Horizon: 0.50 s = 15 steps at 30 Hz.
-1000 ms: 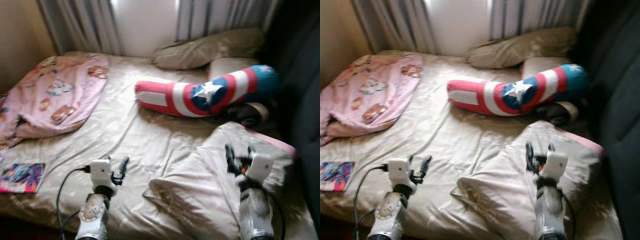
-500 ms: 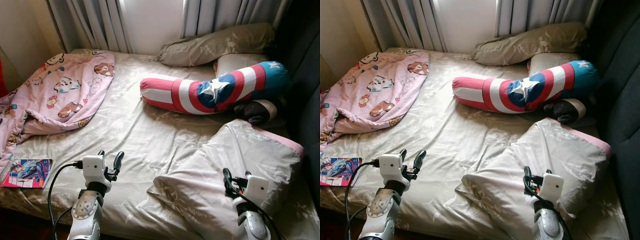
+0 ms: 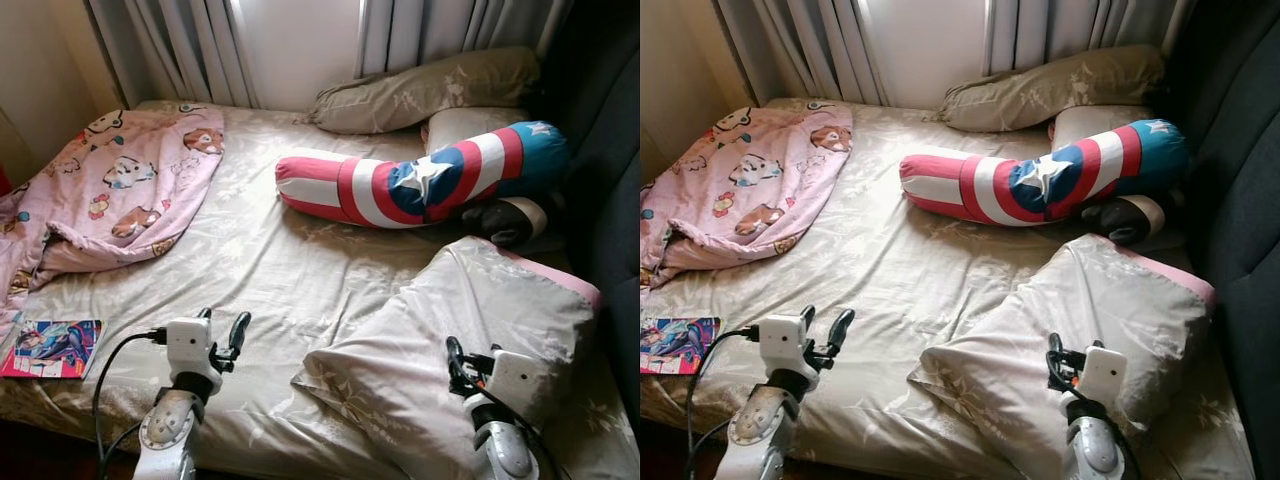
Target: Clean up the room
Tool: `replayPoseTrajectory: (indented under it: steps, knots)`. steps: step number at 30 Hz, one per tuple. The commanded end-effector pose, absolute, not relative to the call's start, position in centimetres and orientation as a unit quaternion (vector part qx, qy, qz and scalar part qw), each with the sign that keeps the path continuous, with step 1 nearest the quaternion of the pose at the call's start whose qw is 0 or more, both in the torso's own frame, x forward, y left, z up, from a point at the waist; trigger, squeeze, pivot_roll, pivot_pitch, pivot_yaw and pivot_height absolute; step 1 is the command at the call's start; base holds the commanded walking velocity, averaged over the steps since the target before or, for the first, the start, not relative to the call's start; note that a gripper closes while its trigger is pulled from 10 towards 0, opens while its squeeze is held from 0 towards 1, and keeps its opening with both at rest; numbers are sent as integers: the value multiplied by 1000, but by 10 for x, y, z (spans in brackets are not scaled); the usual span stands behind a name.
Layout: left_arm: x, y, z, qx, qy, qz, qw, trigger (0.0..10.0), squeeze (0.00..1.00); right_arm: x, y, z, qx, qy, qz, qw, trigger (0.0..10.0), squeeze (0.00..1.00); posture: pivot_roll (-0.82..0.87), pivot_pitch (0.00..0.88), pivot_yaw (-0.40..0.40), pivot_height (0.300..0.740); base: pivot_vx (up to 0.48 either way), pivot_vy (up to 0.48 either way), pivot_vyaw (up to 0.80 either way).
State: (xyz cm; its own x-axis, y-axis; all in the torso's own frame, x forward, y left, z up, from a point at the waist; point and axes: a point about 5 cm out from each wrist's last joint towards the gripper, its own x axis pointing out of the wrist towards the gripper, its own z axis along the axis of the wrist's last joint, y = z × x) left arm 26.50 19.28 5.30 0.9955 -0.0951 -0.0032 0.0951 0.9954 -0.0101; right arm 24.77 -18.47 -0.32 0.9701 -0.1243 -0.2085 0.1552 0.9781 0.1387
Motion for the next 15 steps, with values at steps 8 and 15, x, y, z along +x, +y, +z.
replayPoseTrajectory:
  steps: [8, 15]
  knots:
    - [264, 177, 50, -18, 18, -59, 998, 10000, 0, 246, -199, 7, 72, 67, -89, 991, 10000, 0, -72, 25, 14, 686, 0, 0, 0]
    - [271, 173, 54, -20, 10, -64, 998, 10000, 0, 246, -211, 10, 63, 71, -98, 991, 10000, 0, -63, 26, -16, 686, 0, 0, 0]
